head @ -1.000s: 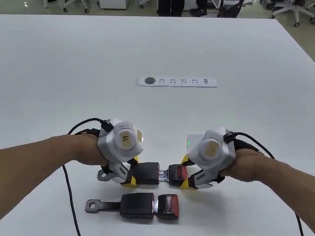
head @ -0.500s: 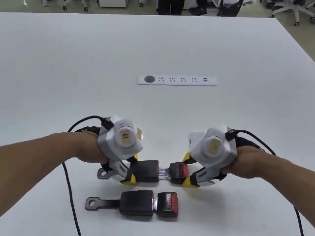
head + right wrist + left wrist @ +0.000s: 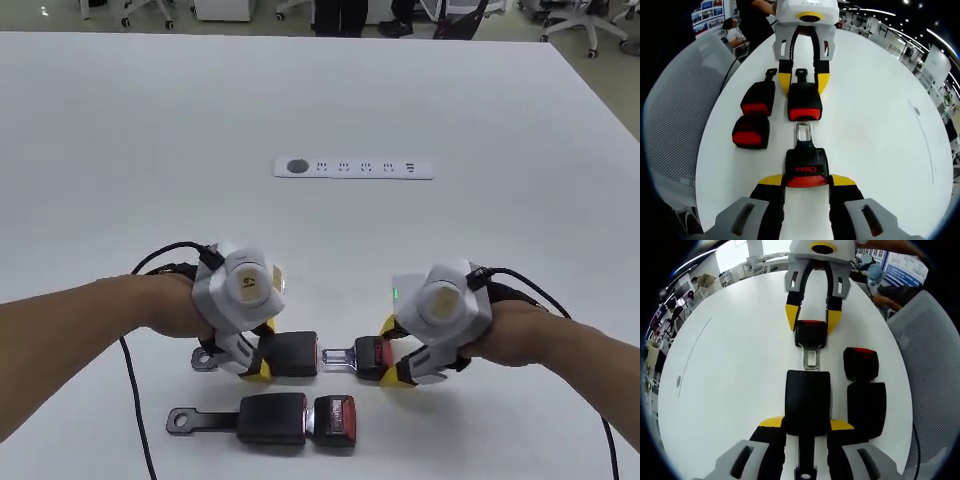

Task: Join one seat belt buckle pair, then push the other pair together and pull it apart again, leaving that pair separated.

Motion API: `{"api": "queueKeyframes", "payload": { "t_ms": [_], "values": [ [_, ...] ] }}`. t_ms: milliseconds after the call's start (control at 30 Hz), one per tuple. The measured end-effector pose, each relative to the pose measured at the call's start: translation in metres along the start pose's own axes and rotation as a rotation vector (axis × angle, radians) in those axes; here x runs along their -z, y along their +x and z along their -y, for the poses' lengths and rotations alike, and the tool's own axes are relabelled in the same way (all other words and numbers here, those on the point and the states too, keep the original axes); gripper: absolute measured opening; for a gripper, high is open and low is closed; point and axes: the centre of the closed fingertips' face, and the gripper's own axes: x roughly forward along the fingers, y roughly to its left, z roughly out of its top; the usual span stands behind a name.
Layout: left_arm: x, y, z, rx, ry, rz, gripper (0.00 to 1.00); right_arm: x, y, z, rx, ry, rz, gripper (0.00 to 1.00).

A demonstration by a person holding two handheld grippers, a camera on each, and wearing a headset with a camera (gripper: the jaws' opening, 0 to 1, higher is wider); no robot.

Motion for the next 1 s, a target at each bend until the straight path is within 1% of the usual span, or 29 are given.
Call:
{"api": "queueKeyframes", "payload": {
  "t_ms": [267, 600, 800, 1000],
  "values": [
    [0.000, 0.000, 0.000, -0.001, -0.001, -0.002, 0.32, 0.008, -0.005, -0.001, 0.002, 0.005, -0.012, 0.30],
    [0.001, 0.000, -0.001, -0.005, -0.008, 0.004, 0.33, 0.019, -0.010, 0.002, 0.001, 0.013, -0.020, 0.31],
    [0.000, 0.000, 0.000, -0.007, -0.012, 0.007, 0.33, 0.018, -0.010, 0.000, 0.000, 0.011, -0.020, 0.31],
    [-0.001, 0.000, 0.000, -0.007, 0.000, 0.008, 0.33, 0.017, -0.011, -0.001, 0.000, 0.010, -0.011, 0.32]
  ]
}}
